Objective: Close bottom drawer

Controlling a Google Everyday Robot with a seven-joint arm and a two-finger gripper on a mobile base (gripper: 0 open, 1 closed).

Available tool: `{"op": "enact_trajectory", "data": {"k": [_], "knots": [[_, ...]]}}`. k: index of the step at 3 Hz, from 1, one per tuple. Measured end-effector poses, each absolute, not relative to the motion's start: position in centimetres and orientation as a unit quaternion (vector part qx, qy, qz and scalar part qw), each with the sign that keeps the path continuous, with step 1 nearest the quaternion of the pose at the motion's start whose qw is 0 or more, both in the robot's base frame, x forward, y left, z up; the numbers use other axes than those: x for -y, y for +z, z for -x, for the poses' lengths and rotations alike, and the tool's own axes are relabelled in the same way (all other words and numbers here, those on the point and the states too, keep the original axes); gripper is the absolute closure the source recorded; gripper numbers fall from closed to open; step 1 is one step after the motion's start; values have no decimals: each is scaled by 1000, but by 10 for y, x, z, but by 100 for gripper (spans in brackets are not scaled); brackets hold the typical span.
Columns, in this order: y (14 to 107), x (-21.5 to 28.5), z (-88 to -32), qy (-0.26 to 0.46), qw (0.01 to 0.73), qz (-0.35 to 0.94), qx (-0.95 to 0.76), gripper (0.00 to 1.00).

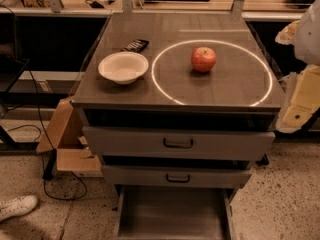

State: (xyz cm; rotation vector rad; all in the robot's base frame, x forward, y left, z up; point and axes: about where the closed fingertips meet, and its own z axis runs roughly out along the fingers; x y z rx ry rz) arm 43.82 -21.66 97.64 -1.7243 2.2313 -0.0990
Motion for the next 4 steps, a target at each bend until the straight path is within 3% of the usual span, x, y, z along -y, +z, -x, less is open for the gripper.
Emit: {"op": "enact_trajectory", "data": {"k": [1, 2, 3, 4], "knots": [[976, 217, -438, -35, 159, 603, -781, 0], [976, 217, -438, -35, 159, 603, -781, 13], [976, 217, -438, -35, 159, 603, -781, 44], [976, 217, -438, -35, 159, 603, -781, 67]]}}
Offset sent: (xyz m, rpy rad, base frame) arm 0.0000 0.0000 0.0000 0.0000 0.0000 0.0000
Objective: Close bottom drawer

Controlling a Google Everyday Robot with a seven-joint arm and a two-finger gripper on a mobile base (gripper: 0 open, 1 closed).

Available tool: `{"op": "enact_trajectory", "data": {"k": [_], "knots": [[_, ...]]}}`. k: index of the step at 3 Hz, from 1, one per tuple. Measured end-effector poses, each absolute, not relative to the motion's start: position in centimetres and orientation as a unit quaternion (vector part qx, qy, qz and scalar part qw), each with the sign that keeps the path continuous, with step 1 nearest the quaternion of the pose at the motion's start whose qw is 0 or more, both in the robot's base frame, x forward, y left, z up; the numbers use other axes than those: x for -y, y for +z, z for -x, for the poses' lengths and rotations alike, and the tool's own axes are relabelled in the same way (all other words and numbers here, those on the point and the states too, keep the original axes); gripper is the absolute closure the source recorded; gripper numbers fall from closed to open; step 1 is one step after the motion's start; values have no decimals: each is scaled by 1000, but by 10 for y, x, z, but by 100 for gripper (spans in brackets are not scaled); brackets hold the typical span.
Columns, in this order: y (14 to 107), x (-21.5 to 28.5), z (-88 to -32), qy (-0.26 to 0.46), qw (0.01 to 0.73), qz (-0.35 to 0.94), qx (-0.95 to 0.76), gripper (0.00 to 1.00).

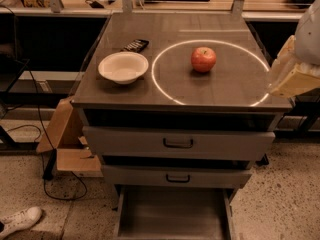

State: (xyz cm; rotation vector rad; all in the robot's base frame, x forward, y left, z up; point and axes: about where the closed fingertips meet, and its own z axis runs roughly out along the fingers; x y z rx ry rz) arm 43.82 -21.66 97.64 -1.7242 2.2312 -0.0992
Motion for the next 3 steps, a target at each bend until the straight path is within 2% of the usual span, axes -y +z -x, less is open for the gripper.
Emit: {"op": "enact_trajectory", "data": {"k": [1, 3], "knots": [[975, 216, -436, -34, 161, 603, -781, 98], [947, 203, -412, -37, 173, 587, -790, 100]]}}
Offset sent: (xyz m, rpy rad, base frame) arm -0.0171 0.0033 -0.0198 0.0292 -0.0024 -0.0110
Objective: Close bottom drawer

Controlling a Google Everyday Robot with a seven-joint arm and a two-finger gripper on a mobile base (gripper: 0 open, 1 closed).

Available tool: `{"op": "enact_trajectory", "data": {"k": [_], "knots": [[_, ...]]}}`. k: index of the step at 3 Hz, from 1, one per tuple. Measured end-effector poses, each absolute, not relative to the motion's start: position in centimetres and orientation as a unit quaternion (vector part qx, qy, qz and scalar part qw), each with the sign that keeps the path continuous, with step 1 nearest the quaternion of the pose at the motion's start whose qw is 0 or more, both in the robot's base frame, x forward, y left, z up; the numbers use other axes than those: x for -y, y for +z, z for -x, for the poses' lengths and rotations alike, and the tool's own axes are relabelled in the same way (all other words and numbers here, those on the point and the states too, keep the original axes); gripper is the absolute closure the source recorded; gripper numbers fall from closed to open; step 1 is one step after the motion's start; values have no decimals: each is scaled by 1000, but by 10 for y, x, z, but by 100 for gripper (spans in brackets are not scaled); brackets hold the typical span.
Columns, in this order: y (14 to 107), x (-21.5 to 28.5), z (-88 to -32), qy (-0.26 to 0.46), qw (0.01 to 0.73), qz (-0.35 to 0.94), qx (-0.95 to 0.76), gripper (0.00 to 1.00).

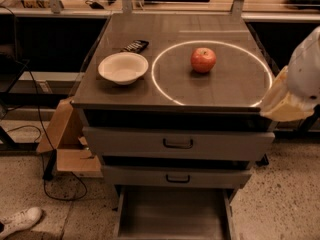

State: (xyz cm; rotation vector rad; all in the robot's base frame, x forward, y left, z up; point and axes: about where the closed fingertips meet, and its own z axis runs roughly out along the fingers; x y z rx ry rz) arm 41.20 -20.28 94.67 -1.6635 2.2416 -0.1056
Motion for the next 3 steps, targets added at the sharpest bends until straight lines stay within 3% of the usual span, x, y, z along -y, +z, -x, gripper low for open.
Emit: {"op": "enact_trajectory", "data": {"k": [1, 3], "knots": [[891, 189, -394, -25, 150, 571, -806, 100], [869, 190, -385, -17, 131, 573, -809, 100]]}}
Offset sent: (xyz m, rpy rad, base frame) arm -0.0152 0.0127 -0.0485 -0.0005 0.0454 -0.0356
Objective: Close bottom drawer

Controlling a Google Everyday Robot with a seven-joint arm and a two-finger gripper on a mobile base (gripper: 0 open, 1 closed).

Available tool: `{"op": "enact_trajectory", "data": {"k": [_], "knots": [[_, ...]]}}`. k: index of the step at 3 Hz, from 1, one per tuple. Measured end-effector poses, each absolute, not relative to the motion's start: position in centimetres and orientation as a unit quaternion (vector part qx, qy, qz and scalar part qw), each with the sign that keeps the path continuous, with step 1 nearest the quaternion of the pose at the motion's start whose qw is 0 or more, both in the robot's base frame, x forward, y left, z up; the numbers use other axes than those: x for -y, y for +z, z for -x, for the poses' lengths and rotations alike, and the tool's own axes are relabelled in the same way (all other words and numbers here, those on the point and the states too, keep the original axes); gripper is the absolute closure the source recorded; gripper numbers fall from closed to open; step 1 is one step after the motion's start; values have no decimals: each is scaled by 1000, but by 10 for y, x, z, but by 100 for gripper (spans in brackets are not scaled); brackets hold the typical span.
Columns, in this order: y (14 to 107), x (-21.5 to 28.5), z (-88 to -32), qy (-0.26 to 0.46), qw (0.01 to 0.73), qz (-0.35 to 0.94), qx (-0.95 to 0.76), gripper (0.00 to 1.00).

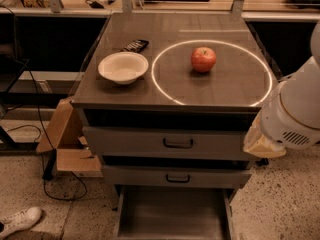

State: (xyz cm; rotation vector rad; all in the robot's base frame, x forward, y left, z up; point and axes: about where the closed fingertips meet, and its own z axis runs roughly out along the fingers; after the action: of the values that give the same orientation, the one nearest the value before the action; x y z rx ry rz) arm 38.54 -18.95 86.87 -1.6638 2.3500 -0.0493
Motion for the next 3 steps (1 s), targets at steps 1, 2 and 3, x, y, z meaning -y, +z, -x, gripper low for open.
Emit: {"op": "enact_trajectory", "data": {"k": [1, 2, 3], "knots": [[829, 185, -351, 14, 109, 562, -819, 100], [769, 179, -311, 46, 87, 554, -827, 100], [768, 179, -311, 46, 87, 554, -827, 100]]}}
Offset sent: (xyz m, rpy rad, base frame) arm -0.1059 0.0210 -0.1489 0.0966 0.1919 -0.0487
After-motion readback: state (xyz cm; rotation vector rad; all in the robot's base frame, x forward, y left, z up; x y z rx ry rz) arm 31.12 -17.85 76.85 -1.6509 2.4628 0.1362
